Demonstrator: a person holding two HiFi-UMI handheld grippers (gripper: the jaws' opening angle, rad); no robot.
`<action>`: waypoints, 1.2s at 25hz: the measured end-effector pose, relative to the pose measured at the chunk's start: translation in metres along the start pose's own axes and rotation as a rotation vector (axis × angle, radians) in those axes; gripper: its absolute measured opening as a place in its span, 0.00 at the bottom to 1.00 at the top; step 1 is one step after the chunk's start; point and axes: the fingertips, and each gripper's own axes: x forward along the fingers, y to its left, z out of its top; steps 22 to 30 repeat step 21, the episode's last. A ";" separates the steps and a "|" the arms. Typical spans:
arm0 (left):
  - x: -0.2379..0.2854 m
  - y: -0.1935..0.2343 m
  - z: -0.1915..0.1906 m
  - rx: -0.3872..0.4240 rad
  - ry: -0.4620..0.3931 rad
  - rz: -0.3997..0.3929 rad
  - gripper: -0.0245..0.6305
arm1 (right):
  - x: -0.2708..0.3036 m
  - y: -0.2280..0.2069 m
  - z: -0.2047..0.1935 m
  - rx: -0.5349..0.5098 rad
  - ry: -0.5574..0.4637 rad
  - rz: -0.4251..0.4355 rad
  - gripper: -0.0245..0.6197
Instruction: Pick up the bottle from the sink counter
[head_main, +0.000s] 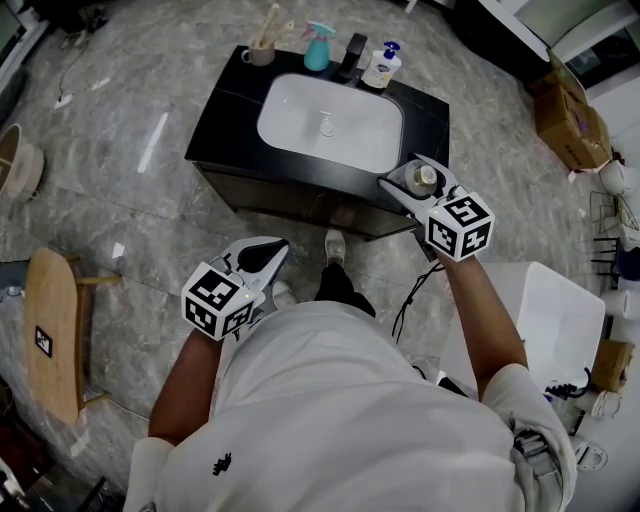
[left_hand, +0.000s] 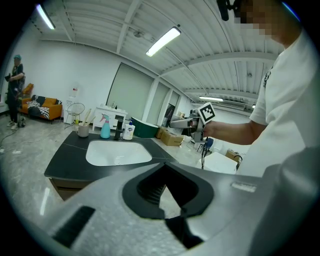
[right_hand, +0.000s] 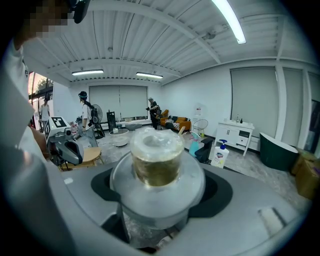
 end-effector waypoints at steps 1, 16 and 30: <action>0.001 0.000 0.000 0.000 0.001 0.000 0.05 | 0.000 -0.001 -0.001 0.000 0.001 -0.001 0.59; 0.026 0.007 0.015 0.000 0.006 0.005 0.05 | 0.003 -0.031 -0.002 -0.002 0.010 0.005 0.59; 0.043 0.012 0.028 0.003 0.005 0.006 0.05 | 0.007 -0.052 0.000 -0.002 0.012 0.009 0.59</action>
